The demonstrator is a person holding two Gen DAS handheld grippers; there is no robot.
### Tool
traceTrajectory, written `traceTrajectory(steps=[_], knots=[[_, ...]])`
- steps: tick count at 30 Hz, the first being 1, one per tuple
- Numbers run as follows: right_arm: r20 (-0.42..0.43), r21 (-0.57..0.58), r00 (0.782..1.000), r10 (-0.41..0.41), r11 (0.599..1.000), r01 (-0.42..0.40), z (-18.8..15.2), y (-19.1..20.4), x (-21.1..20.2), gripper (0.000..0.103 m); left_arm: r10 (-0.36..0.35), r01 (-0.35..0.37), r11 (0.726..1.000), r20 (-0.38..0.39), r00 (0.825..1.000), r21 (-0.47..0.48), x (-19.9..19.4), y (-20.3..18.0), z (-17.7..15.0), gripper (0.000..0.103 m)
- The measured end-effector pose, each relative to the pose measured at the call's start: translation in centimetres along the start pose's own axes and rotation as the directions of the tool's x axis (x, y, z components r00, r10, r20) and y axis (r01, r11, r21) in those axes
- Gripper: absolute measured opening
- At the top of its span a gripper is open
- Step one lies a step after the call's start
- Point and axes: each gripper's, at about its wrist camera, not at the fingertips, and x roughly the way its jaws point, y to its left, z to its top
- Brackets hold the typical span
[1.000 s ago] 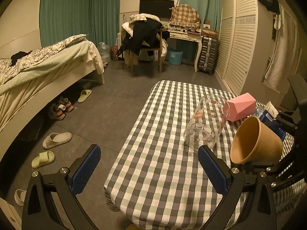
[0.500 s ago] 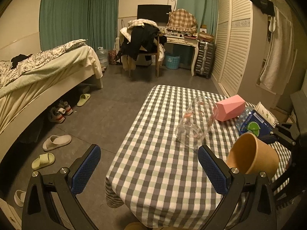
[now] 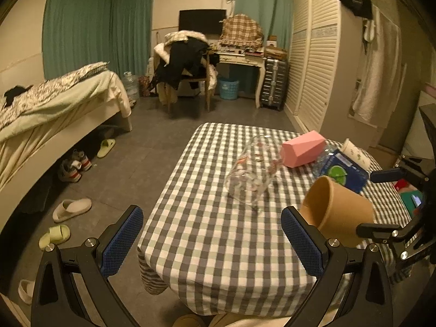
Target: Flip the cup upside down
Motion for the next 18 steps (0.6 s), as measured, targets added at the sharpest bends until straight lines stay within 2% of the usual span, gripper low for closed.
traceTrajectory(steps=[3,5,8,11,13,16,18], knots=[[0.036,0.039,0.999,-0.032,0.999,0.03,-1.3,-0.3,-2.3,0.095,-0.067,0.066,0.996,0.016,0.998,0.052,-0.9,-0.8,0.4,0.103],[0.05,0.082,0.993,-0.102,0.992,0.098,-2.4,-0.5,-4.0,0.095,-0.111,0.108,0.987,0.014,0.994,0.118,-1.1,-1.5,0.8,0.103],[0.055,0.166,0.989,-0.139,0.978,0.128,-4.5,-0.9,-6.4,0.095,-0.148,0.142,0.951,0.004,0.989,0.274,-1.2,-3.2,1.7,0.103],[-0.011,0.309,0.991,-0.131,0.942,0.128,-6.6,-1.5,-7.8,0.095,-0.194,0.18,0.874,-0.015,0.981,0.451,-1.5,-5.6,2.5,0.103],[-0.072,0.415,0.99,-0.125,0.898,0.144,-8.0,-2.2,-8.1,0.095,-0.223,0.208,0.808,-0.039,0.974,0.551,-1.7,-7.2,2.7,0.103],[-0.07,0.512,0.992,-0.106,0.85,0.127,-10.0,-1.8,-9.1,0.095,-0.257,0.231,0.686,-0.068,0.964,0.69,-1.8,-10.3,2.2,0.103],[-0.065,0.547,0.988,-0.138,0.824,0.151,-10.9,-1.4,-9.7,0.095,-0.285,0.256,0.609,-0.094,0.954,0.751,-1.7,-12.2,1.3,0.103]])
